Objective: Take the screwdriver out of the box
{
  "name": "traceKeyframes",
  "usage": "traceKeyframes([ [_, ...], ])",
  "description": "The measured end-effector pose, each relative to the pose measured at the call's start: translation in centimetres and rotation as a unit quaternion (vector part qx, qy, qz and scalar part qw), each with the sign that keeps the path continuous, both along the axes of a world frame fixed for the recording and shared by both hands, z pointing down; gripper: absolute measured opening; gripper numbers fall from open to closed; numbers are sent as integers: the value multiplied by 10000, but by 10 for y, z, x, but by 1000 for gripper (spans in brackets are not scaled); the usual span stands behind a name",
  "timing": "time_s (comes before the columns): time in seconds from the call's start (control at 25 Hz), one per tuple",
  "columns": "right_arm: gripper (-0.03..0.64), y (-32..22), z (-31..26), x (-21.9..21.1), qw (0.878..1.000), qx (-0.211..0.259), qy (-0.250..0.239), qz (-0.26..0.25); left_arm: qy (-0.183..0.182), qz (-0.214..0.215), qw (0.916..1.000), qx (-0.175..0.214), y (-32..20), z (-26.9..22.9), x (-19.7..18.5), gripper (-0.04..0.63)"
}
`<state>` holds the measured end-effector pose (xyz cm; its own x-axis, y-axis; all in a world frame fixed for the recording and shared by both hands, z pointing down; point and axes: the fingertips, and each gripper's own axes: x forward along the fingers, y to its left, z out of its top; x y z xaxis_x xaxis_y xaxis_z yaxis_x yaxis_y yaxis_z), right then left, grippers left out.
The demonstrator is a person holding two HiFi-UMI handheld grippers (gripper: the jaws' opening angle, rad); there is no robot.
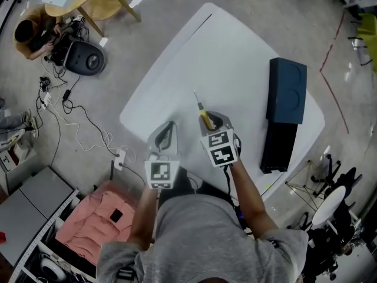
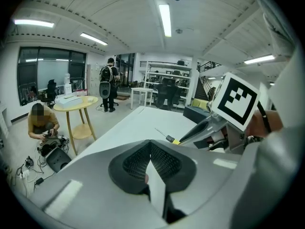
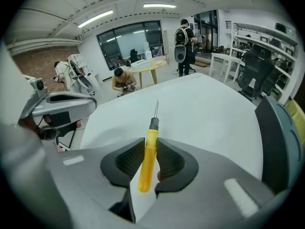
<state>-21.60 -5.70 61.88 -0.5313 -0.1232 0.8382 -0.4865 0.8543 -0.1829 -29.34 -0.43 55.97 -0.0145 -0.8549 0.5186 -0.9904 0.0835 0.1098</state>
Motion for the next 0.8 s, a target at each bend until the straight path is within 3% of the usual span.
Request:
traceKeyframes([
  [0.8, 84, -6, 30, -13, 9997, -156, 129, 109, 143, 185, 9995, -190, -5, 26, -9, 12],
])
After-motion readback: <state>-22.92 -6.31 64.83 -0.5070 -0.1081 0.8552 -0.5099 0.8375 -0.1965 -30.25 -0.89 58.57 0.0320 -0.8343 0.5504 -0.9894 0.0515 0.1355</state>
